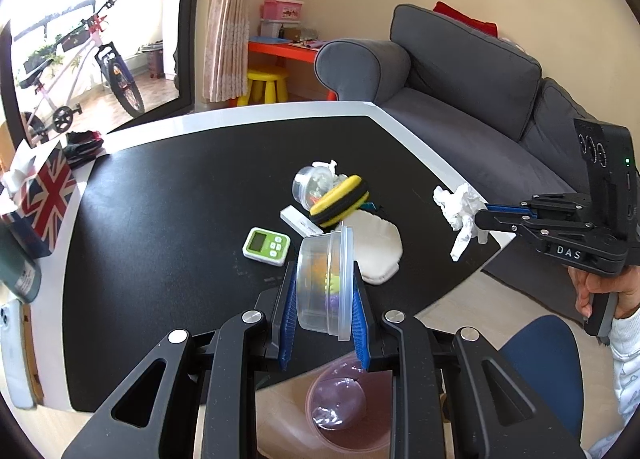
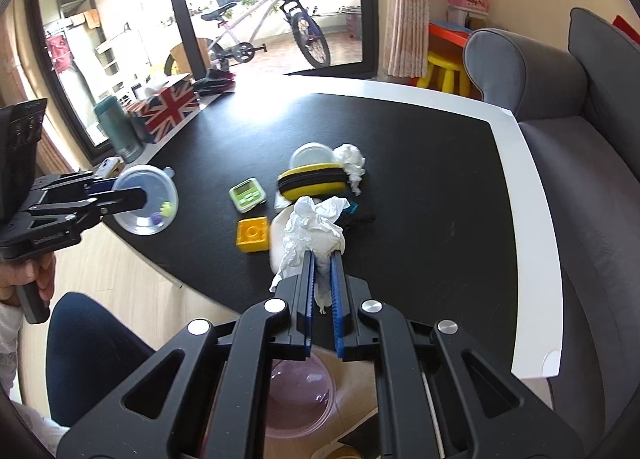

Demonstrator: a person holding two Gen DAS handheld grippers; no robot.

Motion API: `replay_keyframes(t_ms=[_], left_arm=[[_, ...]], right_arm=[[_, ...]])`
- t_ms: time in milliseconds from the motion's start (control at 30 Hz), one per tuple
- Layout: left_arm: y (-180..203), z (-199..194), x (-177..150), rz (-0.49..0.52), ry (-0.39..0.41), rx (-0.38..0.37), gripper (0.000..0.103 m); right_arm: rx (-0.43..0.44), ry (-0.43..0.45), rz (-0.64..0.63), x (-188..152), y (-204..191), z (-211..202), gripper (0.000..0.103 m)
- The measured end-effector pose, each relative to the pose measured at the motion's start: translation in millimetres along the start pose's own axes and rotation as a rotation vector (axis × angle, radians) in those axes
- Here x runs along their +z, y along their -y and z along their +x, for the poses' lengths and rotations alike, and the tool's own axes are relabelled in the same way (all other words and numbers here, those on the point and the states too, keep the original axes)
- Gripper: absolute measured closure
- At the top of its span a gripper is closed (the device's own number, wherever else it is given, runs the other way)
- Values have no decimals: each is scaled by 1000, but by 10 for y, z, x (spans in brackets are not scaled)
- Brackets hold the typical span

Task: Collect trash
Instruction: 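Carry the container and tissue over the pink bin with both tools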

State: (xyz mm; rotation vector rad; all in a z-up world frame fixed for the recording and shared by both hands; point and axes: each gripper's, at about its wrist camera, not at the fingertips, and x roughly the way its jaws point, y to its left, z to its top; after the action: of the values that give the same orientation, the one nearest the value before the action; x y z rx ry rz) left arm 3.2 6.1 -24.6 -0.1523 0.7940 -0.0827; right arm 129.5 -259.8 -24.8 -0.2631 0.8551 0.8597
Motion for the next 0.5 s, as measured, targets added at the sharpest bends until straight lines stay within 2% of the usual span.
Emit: replay_keyframes(t_ms=[233,500], left_arm=[[187,-74,-324,3,-36,-29,79],[327,-46,-703,-18,-92,-60,79]], right_arm=[[41,-36,-37,-362,-295,-111,96],[90,-122,-15,-870,-466,11,96]])
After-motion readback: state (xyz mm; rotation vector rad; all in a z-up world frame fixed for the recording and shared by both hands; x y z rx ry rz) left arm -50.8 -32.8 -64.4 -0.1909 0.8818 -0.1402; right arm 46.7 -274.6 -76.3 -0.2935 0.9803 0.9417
